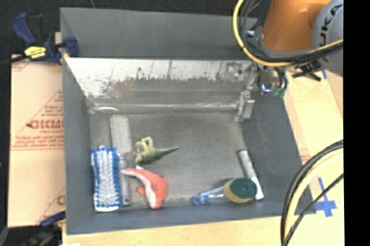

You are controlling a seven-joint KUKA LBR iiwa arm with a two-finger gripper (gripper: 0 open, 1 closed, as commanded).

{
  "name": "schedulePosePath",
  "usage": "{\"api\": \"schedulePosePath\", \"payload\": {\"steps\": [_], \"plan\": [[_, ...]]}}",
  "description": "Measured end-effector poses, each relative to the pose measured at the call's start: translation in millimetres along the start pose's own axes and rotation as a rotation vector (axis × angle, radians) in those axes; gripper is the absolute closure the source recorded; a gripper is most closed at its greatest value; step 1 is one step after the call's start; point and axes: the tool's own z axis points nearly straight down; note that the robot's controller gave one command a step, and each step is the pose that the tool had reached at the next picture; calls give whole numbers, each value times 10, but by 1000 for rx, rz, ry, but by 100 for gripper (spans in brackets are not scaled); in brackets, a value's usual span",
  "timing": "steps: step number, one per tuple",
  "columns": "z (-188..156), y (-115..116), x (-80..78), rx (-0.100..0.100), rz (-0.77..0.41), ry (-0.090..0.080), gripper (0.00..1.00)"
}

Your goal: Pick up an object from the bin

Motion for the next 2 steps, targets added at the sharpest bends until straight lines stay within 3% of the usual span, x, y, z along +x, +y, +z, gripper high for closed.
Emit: {"api": "schedulePosePath", "payload": {"steps": [1,2], "plan": [[248,65,14,1,39,-13,0],[295,-65,261,0,152,-13,0]]}}
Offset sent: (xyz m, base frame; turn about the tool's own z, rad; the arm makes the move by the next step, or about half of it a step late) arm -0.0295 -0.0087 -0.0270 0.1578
